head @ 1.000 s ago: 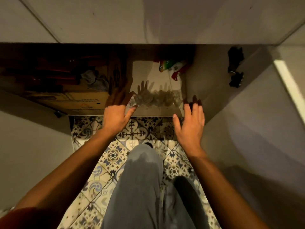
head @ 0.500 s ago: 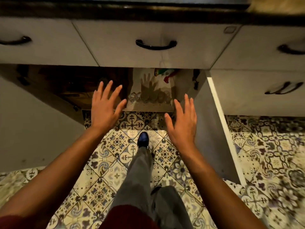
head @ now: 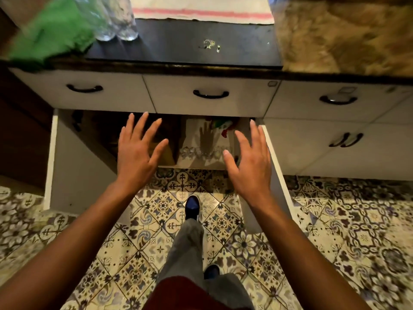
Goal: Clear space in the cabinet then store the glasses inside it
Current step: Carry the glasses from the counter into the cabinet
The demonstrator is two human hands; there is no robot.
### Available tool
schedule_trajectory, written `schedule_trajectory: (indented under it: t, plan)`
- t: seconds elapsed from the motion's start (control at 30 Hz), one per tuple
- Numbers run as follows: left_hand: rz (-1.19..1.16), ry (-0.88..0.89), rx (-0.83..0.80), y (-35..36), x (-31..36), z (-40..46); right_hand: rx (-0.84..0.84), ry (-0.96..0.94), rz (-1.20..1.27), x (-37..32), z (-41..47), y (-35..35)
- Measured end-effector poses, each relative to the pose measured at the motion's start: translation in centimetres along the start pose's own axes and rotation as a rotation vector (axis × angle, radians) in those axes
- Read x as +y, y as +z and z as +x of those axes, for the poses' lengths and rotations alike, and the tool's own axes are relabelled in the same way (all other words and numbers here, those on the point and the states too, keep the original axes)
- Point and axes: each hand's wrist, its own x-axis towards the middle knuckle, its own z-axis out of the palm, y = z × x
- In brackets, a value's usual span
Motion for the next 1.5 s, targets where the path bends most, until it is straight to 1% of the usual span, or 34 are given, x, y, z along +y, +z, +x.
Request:
schedule_trajectory:
  t: [0.1, 0.23, 0.33, 0.43, 0.5, 0.6, 0.67, 0.8, 0.97, 1.17, 1.37, 1.5]
  plan:
    - [-0.004, -0.019, 0.021, -2.8, 0.3, -0.8, 0.02, -0.061, 0.02, -2.1, -0.5, -2.8]
    - [-0.104, -0.091, 0.031, -6.2, 0.2, -1.1, 0.052, -0.12, 0.029, -4.3, -0.4, -5.8]
    - [-0.065, -0.067, 0.075, -8.5, -0.1, -0.8, 0.086, -0.143, 0.042, -5.7, 0.3, -7.8]
    - [-0.052, -0.047, 0.094, -10.3, -0.3, -0.1, 0.104, -0.148, 0.049, -6.7, 1.1, -9.0]
    - [-0.083, -0.051, 0.091, -11.3, -0.3, 0.8, 0.111, -0.159, 0.052, -7.3, 1.8, -9.4]
    - [-0.127, -0.12, 0.111, -13.1, -1.3, 2.1, 0.099, -0.198, 0.114, -9.4, 3.2, -9.7]
    - [-0.1, -0.09, 0.14, -14.1, -1.9, 3.2, 0.096, -0.216, 0.14, -10.8, 4.2, -9.9]
    - [-0.003, -0.007, 0.188, -15.8, -4.7, 5.9, 0.069, -0.253, 0.132, -14.1, 6.8, -9.3]
    - [0.062, 0.023, 0.244, -17.3, -9.6, 10.2, 0.088, -0.269, 0.091, -17.9, 10.2, -7.2]
    - [0.159, 0.101, 0.278, -18.5, -15.3, 15.2, 0.103, -0.231, 0.037, -23.4, 14.5, -4.5]
    - [0.131, 0.106, 0.242, -19.1, -19.9, 19.4, 0.112, -0.178, 0.019, -28.3, 18.5, -2.0]
    - [0.101, 0.085, 0.238, -18.5, -22.2, 21.1, 0.118, -0.156, 0.03, -29.9, 20.3, -0.9]
